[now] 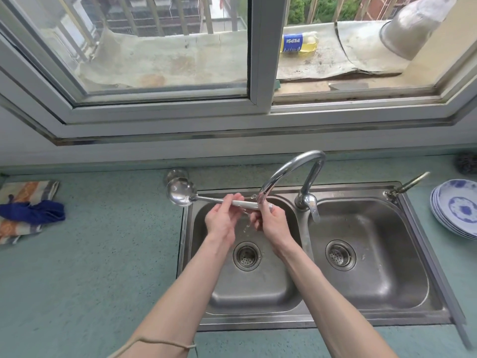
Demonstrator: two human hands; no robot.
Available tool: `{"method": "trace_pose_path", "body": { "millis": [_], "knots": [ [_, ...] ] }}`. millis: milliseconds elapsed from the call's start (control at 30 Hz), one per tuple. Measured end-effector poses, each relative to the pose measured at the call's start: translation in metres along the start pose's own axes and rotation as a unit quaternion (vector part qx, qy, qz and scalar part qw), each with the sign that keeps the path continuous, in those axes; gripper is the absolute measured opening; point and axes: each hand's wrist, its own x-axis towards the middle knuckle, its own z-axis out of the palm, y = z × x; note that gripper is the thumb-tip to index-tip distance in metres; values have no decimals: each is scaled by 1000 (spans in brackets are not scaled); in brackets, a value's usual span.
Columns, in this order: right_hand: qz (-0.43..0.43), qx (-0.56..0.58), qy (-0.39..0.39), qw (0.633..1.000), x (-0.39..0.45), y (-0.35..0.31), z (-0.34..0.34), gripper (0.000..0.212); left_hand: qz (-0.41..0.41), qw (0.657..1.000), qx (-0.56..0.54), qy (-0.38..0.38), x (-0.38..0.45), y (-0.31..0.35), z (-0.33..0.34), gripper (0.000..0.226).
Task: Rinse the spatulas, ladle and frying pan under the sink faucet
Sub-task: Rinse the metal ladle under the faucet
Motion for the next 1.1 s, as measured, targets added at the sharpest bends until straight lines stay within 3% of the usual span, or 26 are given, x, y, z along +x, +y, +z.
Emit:
{"method": "trace_pose_path", "body": {
  "millis": [133, 267, 567, 633, 733, 800, 900, 1100],
  "knots": [
    [23, 5, 63, 998, 2, 7, -11, 52, 26, 999, -15, 30, 7, 18, -7, 10],
    [21, 23, 28, 999, 3, 8, -1, 48, 3, 1000, 12, -12, -9, -6, 0, 10],
    [-20, -17, 114, 993, -16, 1, -21, 58, -22, 1000, -6, -9, 2, -7, -4, 28],
    [-29, -29, 129, 991, -22, -2, -28, 58, -33, 999, -13, 20, 1, -2, -2, 26],
    [-38, -53, 175, 982, -29, -9, -45, 65, -37, 991, -22, 126, 6, 6, -7, 13],
    [-45, -78, 193, 977, -33, -14, -58, 69, -14, 987, 33, 157, 14, 5, -14, 13],
    [-67, -112, 213, 968, -41, -22, -70, 71, 59, 975, 175, 127, 12, -5, -20, 3],
    [-122, -172, 263, 941, -53, -32, -81, 69, 138, 904, 397, 81, 22, -23, -24, 43]
  ]
}}
